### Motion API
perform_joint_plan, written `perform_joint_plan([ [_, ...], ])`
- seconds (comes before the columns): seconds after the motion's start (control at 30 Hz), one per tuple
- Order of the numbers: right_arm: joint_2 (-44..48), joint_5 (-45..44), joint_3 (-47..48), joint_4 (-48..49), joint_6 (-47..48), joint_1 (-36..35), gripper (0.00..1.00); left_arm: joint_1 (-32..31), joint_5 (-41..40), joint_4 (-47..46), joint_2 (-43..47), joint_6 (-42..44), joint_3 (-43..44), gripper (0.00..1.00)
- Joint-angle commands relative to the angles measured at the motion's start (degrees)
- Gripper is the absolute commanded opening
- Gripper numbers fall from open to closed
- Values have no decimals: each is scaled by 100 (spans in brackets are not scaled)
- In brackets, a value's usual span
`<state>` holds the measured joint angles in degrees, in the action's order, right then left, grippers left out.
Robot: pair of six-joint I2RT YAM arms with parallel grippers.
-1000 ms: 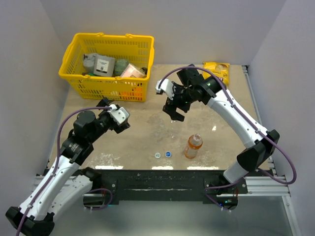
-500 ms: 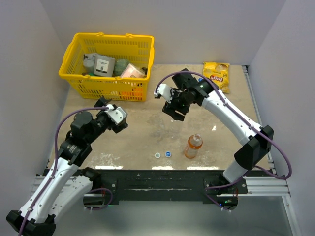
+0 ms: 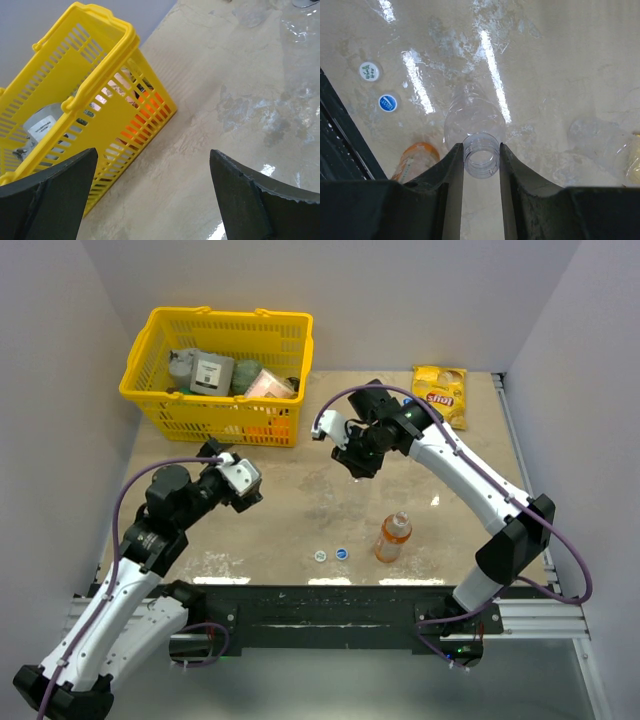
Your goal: Screw on the bottle caps
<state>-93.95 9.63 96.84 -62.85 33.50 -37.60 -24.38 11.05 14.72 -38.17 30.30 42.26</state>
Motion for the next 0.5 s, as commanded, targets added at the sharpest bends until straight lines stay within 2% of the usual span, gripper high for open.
perform_joint_plan([
  [0.0,61,92,458,-148,52,-19,0,47,634,22,-41,-296,19,100],
  [0.13,0,539,1554,-438,157,-28,0,39,1704,224,-138,-420,107,99],
  [0.23,17,995,1934,-597,280,-28,0,39,2434,224,-278,-604,186,99],
  [0.33,184,1365,1813,-527,394,-28,0,30,2753,58,-594,-903,309,99],
  [0.47,316,1778,1751,-343,316,-36,0,-154,2657,-303,-980,-956,441,100],
])
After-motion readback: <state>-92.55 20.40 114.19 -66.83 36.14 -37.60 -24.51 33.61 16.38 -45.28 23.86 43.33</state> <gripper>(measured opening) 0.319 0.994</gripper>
